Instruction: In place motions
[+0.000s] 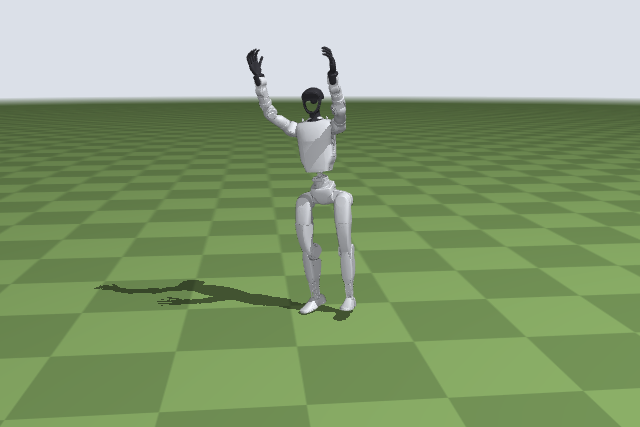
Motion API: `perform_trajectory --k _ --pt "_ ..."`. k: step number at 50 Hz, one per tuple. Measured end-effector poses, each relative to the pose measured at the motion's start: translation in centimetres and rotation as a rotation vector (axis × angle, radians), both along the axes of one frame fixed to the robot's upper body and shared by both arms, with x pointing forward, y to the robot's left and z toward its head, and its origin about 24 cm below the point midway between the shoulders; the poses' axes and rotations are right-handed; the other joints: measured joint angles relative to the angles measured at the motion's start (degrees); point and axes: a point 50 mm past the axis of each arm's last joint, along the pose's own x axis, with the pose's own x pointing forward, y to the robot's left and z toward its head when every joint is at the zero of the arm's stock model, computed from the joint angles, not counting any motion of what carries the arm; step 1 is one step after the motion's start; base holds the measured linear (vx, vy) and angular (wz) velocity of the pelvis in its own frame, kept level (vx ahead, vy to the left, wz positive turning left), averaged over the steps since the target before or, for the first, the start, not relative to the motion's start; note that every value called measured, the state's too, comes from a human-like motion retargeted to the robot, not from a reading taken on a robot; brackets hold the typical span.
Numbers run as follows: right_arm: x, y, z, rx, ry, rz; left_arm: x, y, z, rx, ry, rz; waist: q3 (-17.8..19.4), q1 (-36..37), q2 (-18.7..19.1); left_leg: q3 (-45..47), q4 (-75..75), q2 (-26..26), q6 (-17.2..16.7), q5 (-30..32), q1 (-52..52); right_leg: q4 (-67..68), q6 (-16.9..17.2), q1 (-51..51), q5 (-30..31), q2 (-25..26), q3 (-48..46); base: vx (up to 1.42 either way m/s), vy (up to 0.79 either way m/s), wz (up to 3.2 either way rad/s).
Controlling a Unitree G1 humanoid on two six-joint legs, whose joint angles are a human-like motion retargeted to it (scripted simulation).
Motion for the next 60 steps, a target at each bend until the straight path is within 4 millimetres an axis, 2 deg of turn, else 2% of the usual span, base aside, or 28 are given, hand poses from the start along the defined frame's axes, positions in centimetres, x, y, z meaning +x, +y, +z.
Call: perform_trajectory --k 5,10,17,20,22,25,27,30,33,35,36,39,41,43,45,46,48,50,52,53,55,56,58,60 --pt "-2.4 -0.8 1.5 0.009 -0.077 0.003 -2.0 -0.2 1.8 -0.014 -0.118 -0.029 0.10 -0.71 -0.11 -0.19 0.12 0.11 -0.04 0.03 -0.71 -0.03 0.08 -0.44 -0.06 0.01 -0.28 -0.06 -0.03 0.05" --pt "-2.5 -0.6 1.6 0.006 -0.075 -0.025 -1.7 -0.3 1.6 0.003 -0.106 0.010 0.23 -0.94 0.27 -0.39 0.11 0.12 -0.01 0.03 -0.64 -0.07 0.08 -0.21 -0.12 0.10 -0.51 0.00 0.00 0.00" --pt "-0.4 -0.1 0.3 -0.064 0.002 -0.065 -0.1 0.2 -0.2 0.026 -0.027 0.030 1.59 -0.45 0.68 -0.04 0.09 0.09 0.08 0.09 0.42 -0.09 -0.21 0.56 0.09 0.32 -0.15 0.00 0.00 0.00" --pt "1.4 0.2 -1.5 -0.143 0.073 -0.125 1.5 0.7 -2.3 0.073 0.058 0.090 1.65 0.30 0.95 0.07 0.08 0.05 0.11 0.14 0.97 -0.07 -0.29 0.97 0.19 0.35 0.01 0.00 0.00 0.00" --pt "3.2 0.6 -3.6 -0.203 0.127 -0.198 2.9 0.6 -4.6 0.130 0.147 0.112 1.60 0.33 1.03 0.04 0.09 -0.02 0.12 0.19 1.66 -0.11 -0.35 1.71 0.21 0.36 -0.11 0.00 0.00 0.00" --pt "5.3 1.9 -8.2 -0.295 0.184 -0.312 4.6 0.2 -8.7 0.288 0.290 0.103 2.35 0.02 1.52 -0.13 0.08 -0.17 0.15 0.27 3.14 -0.11 -0.47 3.27 0.23 0.31 -0.49 0.00 0.00 0.00" --pt "5.6 2.2 -11.8 -0.359 0.201 -0.341 5.0 0.0 -11.6 0.386 0.372 0.077 3.25 0.35 1.58 -0.10 0.02 -0.32 0.24 0.28 4.33 -0.09 -0.60 4.32 0.26 0.31 -0.51 0.00 0.00 0.00" --pt "4.4 2.2 -17.2 -0.424 0.167 -0.313 4.6 0.3 -16.2 0.495 0.431 0.059 4.81 0.32 1.18 0.03 -0.05 -0.52 0.30 0.28 6.23 -0.13 -0.75 6.06 0.31 0.28 -0.42 0.07 -0.03 -0.06" --pt "2.6 1.4 -23.3 -0.386 0.106 -0.271 3.1 1.6 -21.6 0.546 0.426 0.067 6.14 0.15 0.62 -0.07 -0.14 -0.77 0.27 0.31 7.11 -0.16 -0.76 6.89 0.28 0.09 -0.50 0.00 0.00 0.00" --pt "1.9 0.2 -27.8 -0.329 0.162 -0.279 2.3 2.1 -26.4 0.542 0.468 0.073 6.76 0.49 0.26 -0.21 -0.18 -0.91 0.28 0.30 7.25 -0.18 -0.73 7.08 0.22 -0.03 -0.66 0.00 0.00 0.00" --pt "2.0 -0.4 -30.6 -0.310 0.247 -0.294 2.0 2.3 -29.4 0.537 0.524 0.071 7.15 0.76 0.03 -0.30 -0.15 -0.96 0.29 0.28 7.34 -0.17 -0.72 7.23 0.18 -0.06 -0.73 0.00 0.00 0.00" --pt "2.1 -1.6 -40.3 -0.258 0.625 -0.333 0.1 2.3 -40.0 0.458 0.799 0.043 8.61 1.20 -0.59 -0.79 0.05 -1.18 0.31 0.17 7.87 -0.11 -0.64 8.02 0.06 -0.31 -1.09 0.00 0.00 0.00" --pt "1.3 -1.7 -47.6 -0.247 0.966 -0.301 -2.4 1.4 -47.9 0.340 1.061 -0.005 9.56 1.20 -0.84 -1.06 0.07 -1.28 0.30 0.20 8.26 -0.10 -0.59 8.55 0.02 -0.44 -1.34 0.00 0.00 0.00" --pt "-0.6 -1.1 -54.6 -0.284 1.333 -0.173 -5.9 -0.2 -55.3 0.174 1.358 -0.081 10.60 0.74 -0.98 -1.18 -0.01 -1.39 0.30 0.22 8.85 -0.12 -0.57 9.16 0.03 -0.54 -1.54 0.00 0.00 0.00" --pt "-3.5 -0.2 -61.2 -0.330 1.728 0.040 -10.2 -2.7 -61.3 -0.025 1.646 -0.196 11.99 0.37 -1.07 -1.15 -0.04 -1.40 0.33 0.26 9.61 -0.08 -0.62 9.81 0.11 -0.55 -1.47 0.00 0.03 -0.01" --pt "-5.4 -0.1 -64.2 -0.339 1.940 0.147 -12.3 -3.9 -63.4 -0.109 1.760 -0.262 12.80 0.50 -0.91 -1.02 -0.05 -1.27 0.35 0.27 10.02 -0.05 -0.66 10.09 0.19 -0.42 -1.29 -0.04 0.05 -0.18" --pt "-10.0 0.2 -68.7 -0.342 2.311 0.350 -16.7 -5.8 -66.6 -0.256 1.963 -0.373 14.28 0.94 -0.44 -0.70 -0.04 -0.95 0.41 0.24 10.74 0.00 -0.70 10.54 0.36 -0.11 -0.85 -0.06 0.05 -0.24" --pt "-14.2 0.4 -71.4 -0.317 2.572 0.432 -21.3 -6.6 -68.7 -0.387 2.184 -0.405 15.32 1.18 -0.16 -0.47 -0.03 -0.75 0.43 0.23 11.20 0.00 -0.72 10.80 0.53 0.08 -0.52 -0.03 0.02 -0.10" --pt "-18.3 0.1 -72.8 -0.246 2.787 0.335 -26.0 -6.9 -69.7 -0.513 2.468 -0.370 15.50 1.03 -0.21 -0.49 -0.04 -0.78 0.35 0.26 11.07 -0.07 -0.73 10.72 0.56 0.06 -0.55 0.00 0.00 0.00" --pt "-20.7 -0.1 -73.1 -0.184 2.921 0.260 -28.7 -6.9 -69.6 -0.586 2.648 -0.330 15.55 0.91 -0.30 -0.56 -0.06 -0.82 0.31 0.28 10.92 -0.12 -0.71 10.64 0.55 0.02 -0.67 0.00 0.00 0.00" --pt "-24.4 0.2 -73.1 -0.023 3.135 0.174 -32.8 -7.2 -69.1 -0.701 2.891 -0.231 16.15 0.59 -0.52 -0.75 -0.08 -0.88 0.22 0.32 10.73 -0.20 -0.66 10.64 0.56 -0.07 -0.95 0.03 0.00 0.06" --pt "-25.7 0.7 -73.1 -0.082 -3.092 -0.177 -33.9 -7.6 -69.0 -0.733 2.928 -0.210 16.48 0.62 -0.56 -0.82 -0.05 -0.86 0.18 0.37 10.64 -0.20 -0.64 10.64 0.58 -0.12 -1.05 0.09 0.03 -0.01" --pt "-27.6 1.8 -73.2 -0.269 -3.045 -0.228 -35.3 -8.6 -68.9 -0.774 2.922 -0.243 16.89 2.06 -1.04 0.71 -0.11 -0.96 0.15 0.27 10.54 -0.39 -1.22 10.56 0.30 0.42 0.30 0.10 0.07 -0.69" --pt "-28.6 2.9 -73.3 -0.363 -3.047 -0.315 -36.0 -9.7 -69.1 -0.799 2.852 -0.352 16.99 6.08 -1.61 5.32 -0.43 -0.42 -0.05 -0.32 10.87 1.20 -1.42 8.54 -0.12 0.70 5.00 0.09 0.08 -1.74"
